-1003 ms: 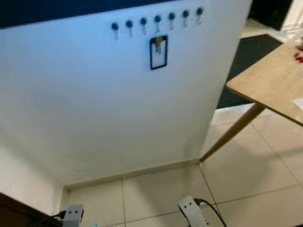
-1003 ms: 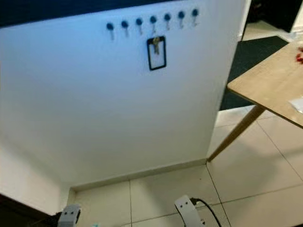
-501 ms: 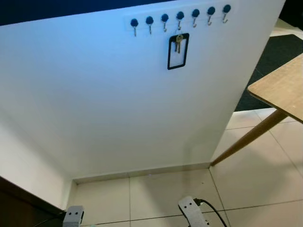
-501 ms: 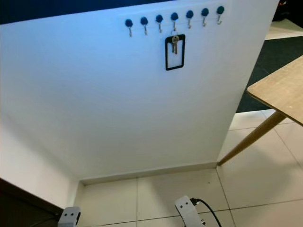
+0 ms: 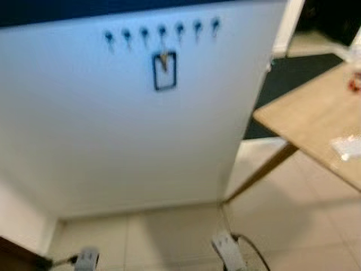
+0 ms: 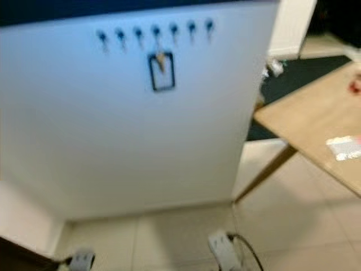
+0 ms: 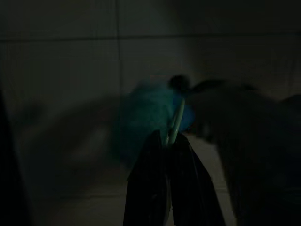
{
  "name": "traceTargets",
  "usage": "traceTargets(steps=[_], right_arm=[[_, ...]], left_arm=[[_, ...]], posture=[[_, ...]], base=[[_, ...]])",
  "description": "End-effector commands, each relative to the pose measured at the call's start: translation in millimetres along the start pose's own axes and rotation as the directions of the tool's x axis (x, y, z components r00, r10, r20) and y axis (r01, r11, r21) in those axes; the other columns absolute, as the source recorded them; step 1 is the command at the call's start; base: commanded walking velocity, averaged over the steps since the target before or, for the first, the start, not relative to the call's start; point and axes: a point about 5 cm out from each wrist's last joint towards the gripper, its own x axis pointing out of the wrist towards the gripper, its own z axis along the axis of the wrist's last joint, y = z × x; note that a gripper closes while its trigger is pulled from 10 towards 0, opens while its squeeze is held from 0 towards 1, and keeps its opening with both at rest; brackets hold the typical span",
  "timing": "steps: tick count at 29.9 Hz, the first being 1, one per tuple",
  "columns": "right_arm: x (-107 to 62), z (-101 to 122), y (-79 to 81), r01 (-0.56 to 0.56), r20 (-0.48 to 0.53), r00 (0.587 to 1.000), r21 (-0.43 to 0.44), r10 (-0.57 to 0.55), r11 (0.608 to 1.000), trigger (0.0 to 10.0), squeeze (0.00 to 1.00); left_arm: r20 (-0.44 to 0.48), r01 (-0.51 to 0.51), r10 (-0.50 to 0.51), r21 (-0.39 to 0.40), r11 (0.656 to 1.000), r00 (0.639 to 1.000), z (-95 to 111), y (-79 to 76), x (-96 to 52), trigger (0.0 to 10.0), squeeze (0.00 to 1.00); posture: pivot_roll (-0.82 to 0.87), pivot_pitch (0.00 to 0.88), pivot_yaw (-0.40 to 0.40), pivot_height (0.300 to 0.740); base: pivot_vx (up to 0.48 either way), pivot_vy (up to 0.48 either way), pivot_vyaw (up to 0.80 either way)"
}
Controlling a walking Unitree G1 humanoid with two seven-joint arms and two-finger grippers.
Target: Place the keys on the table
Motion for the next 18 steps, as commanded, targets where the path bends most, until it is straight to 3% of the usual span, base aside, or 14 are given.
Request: traceTargets(steps=[1,18], right_arm=[[-4.8,-46.6,18.3,-0.055,-0.176,0.982,0.034,0.061,0.998,10.0,0.00],[-5.0,-46.8,16.9,-0.049,-0.177,0.983,0.025,0.053,0.998,10.0,0.00]], left_arm=[[-0.008,-0.009,0.009,-0.001,1.000,1.000,-3.3,2.8,-1.2,10.0,0.00],[0.034,-0.066,0.067,-0.043,0.997,0.997,7.4,9.6,-1.7,10.0,0.00]], posture=[[-0.09,0.080,0.106,0.740],[-0.09,0.064,0.103,0.740]], base=[[0.000,-0.334,0.00],[0.000,0.000,0.00]])
